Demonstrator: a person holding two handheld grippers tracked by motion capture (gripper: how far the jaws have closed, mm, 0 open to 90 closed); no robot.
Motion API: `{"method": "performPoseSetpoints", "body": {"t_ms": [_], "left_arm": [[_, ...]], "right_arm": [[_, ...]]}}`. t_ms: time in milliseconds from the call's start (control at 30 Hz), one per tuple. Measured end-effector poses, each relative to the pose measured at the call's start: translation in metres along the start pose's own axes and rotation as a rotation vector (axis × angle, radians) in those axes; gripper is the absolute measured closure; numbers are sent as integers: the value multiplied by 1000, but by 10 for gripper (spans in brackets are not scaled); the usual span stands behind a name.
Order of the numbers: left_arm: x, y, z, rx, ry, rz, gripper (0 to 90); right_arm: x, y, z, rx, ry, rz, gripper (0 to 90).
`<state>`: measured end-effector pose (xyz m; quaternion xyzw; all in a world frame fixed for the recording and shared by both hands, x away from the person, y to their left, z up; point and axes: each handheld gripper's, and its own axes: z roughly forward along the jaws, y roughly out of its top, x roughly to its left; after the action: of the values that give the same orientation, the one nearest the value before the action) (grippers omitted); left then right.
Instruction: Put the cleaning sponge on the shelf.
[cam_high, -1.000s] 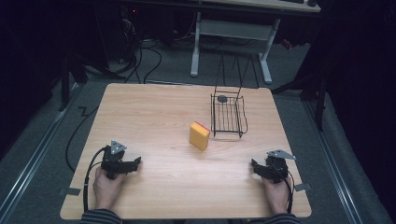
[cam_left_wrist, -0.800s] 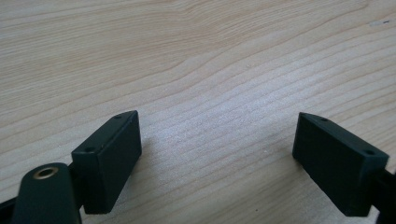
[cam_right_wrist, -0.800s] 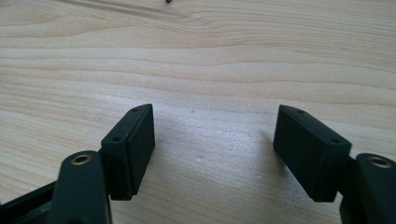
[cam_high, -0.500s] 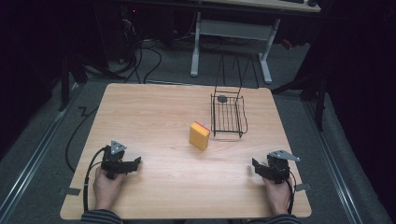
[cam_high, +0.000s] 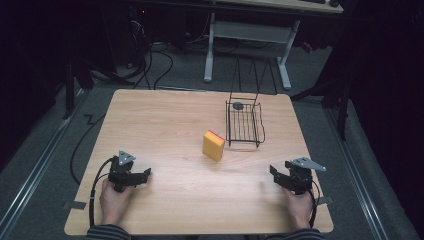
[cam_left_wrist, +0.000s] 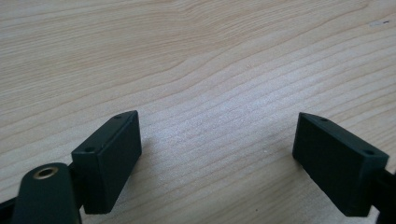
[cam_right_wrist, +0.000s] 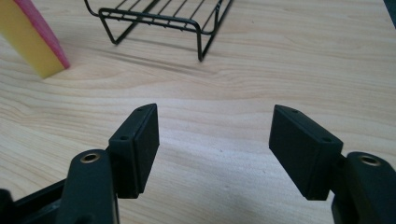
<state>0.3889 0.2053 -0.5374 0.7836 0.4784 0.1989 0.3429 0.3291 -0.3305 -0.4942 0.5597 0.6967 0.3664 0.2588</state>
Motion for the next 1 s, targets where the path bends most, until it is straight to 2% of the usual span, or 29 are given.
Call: {"method": "performPoseSetpoints", "body": {"t_ms": [467,900,1000], "left_arm": [[0,0,0,0,0,0,161],[0,0,0,0,0,1,161],[0,0,0,0,0,0,161]], "right_arm": [[10,16,-3,-36,40,-30,339],[27,31,0,-58,86,-60,338],[31,35,2,-64,100,-80,337]]}}
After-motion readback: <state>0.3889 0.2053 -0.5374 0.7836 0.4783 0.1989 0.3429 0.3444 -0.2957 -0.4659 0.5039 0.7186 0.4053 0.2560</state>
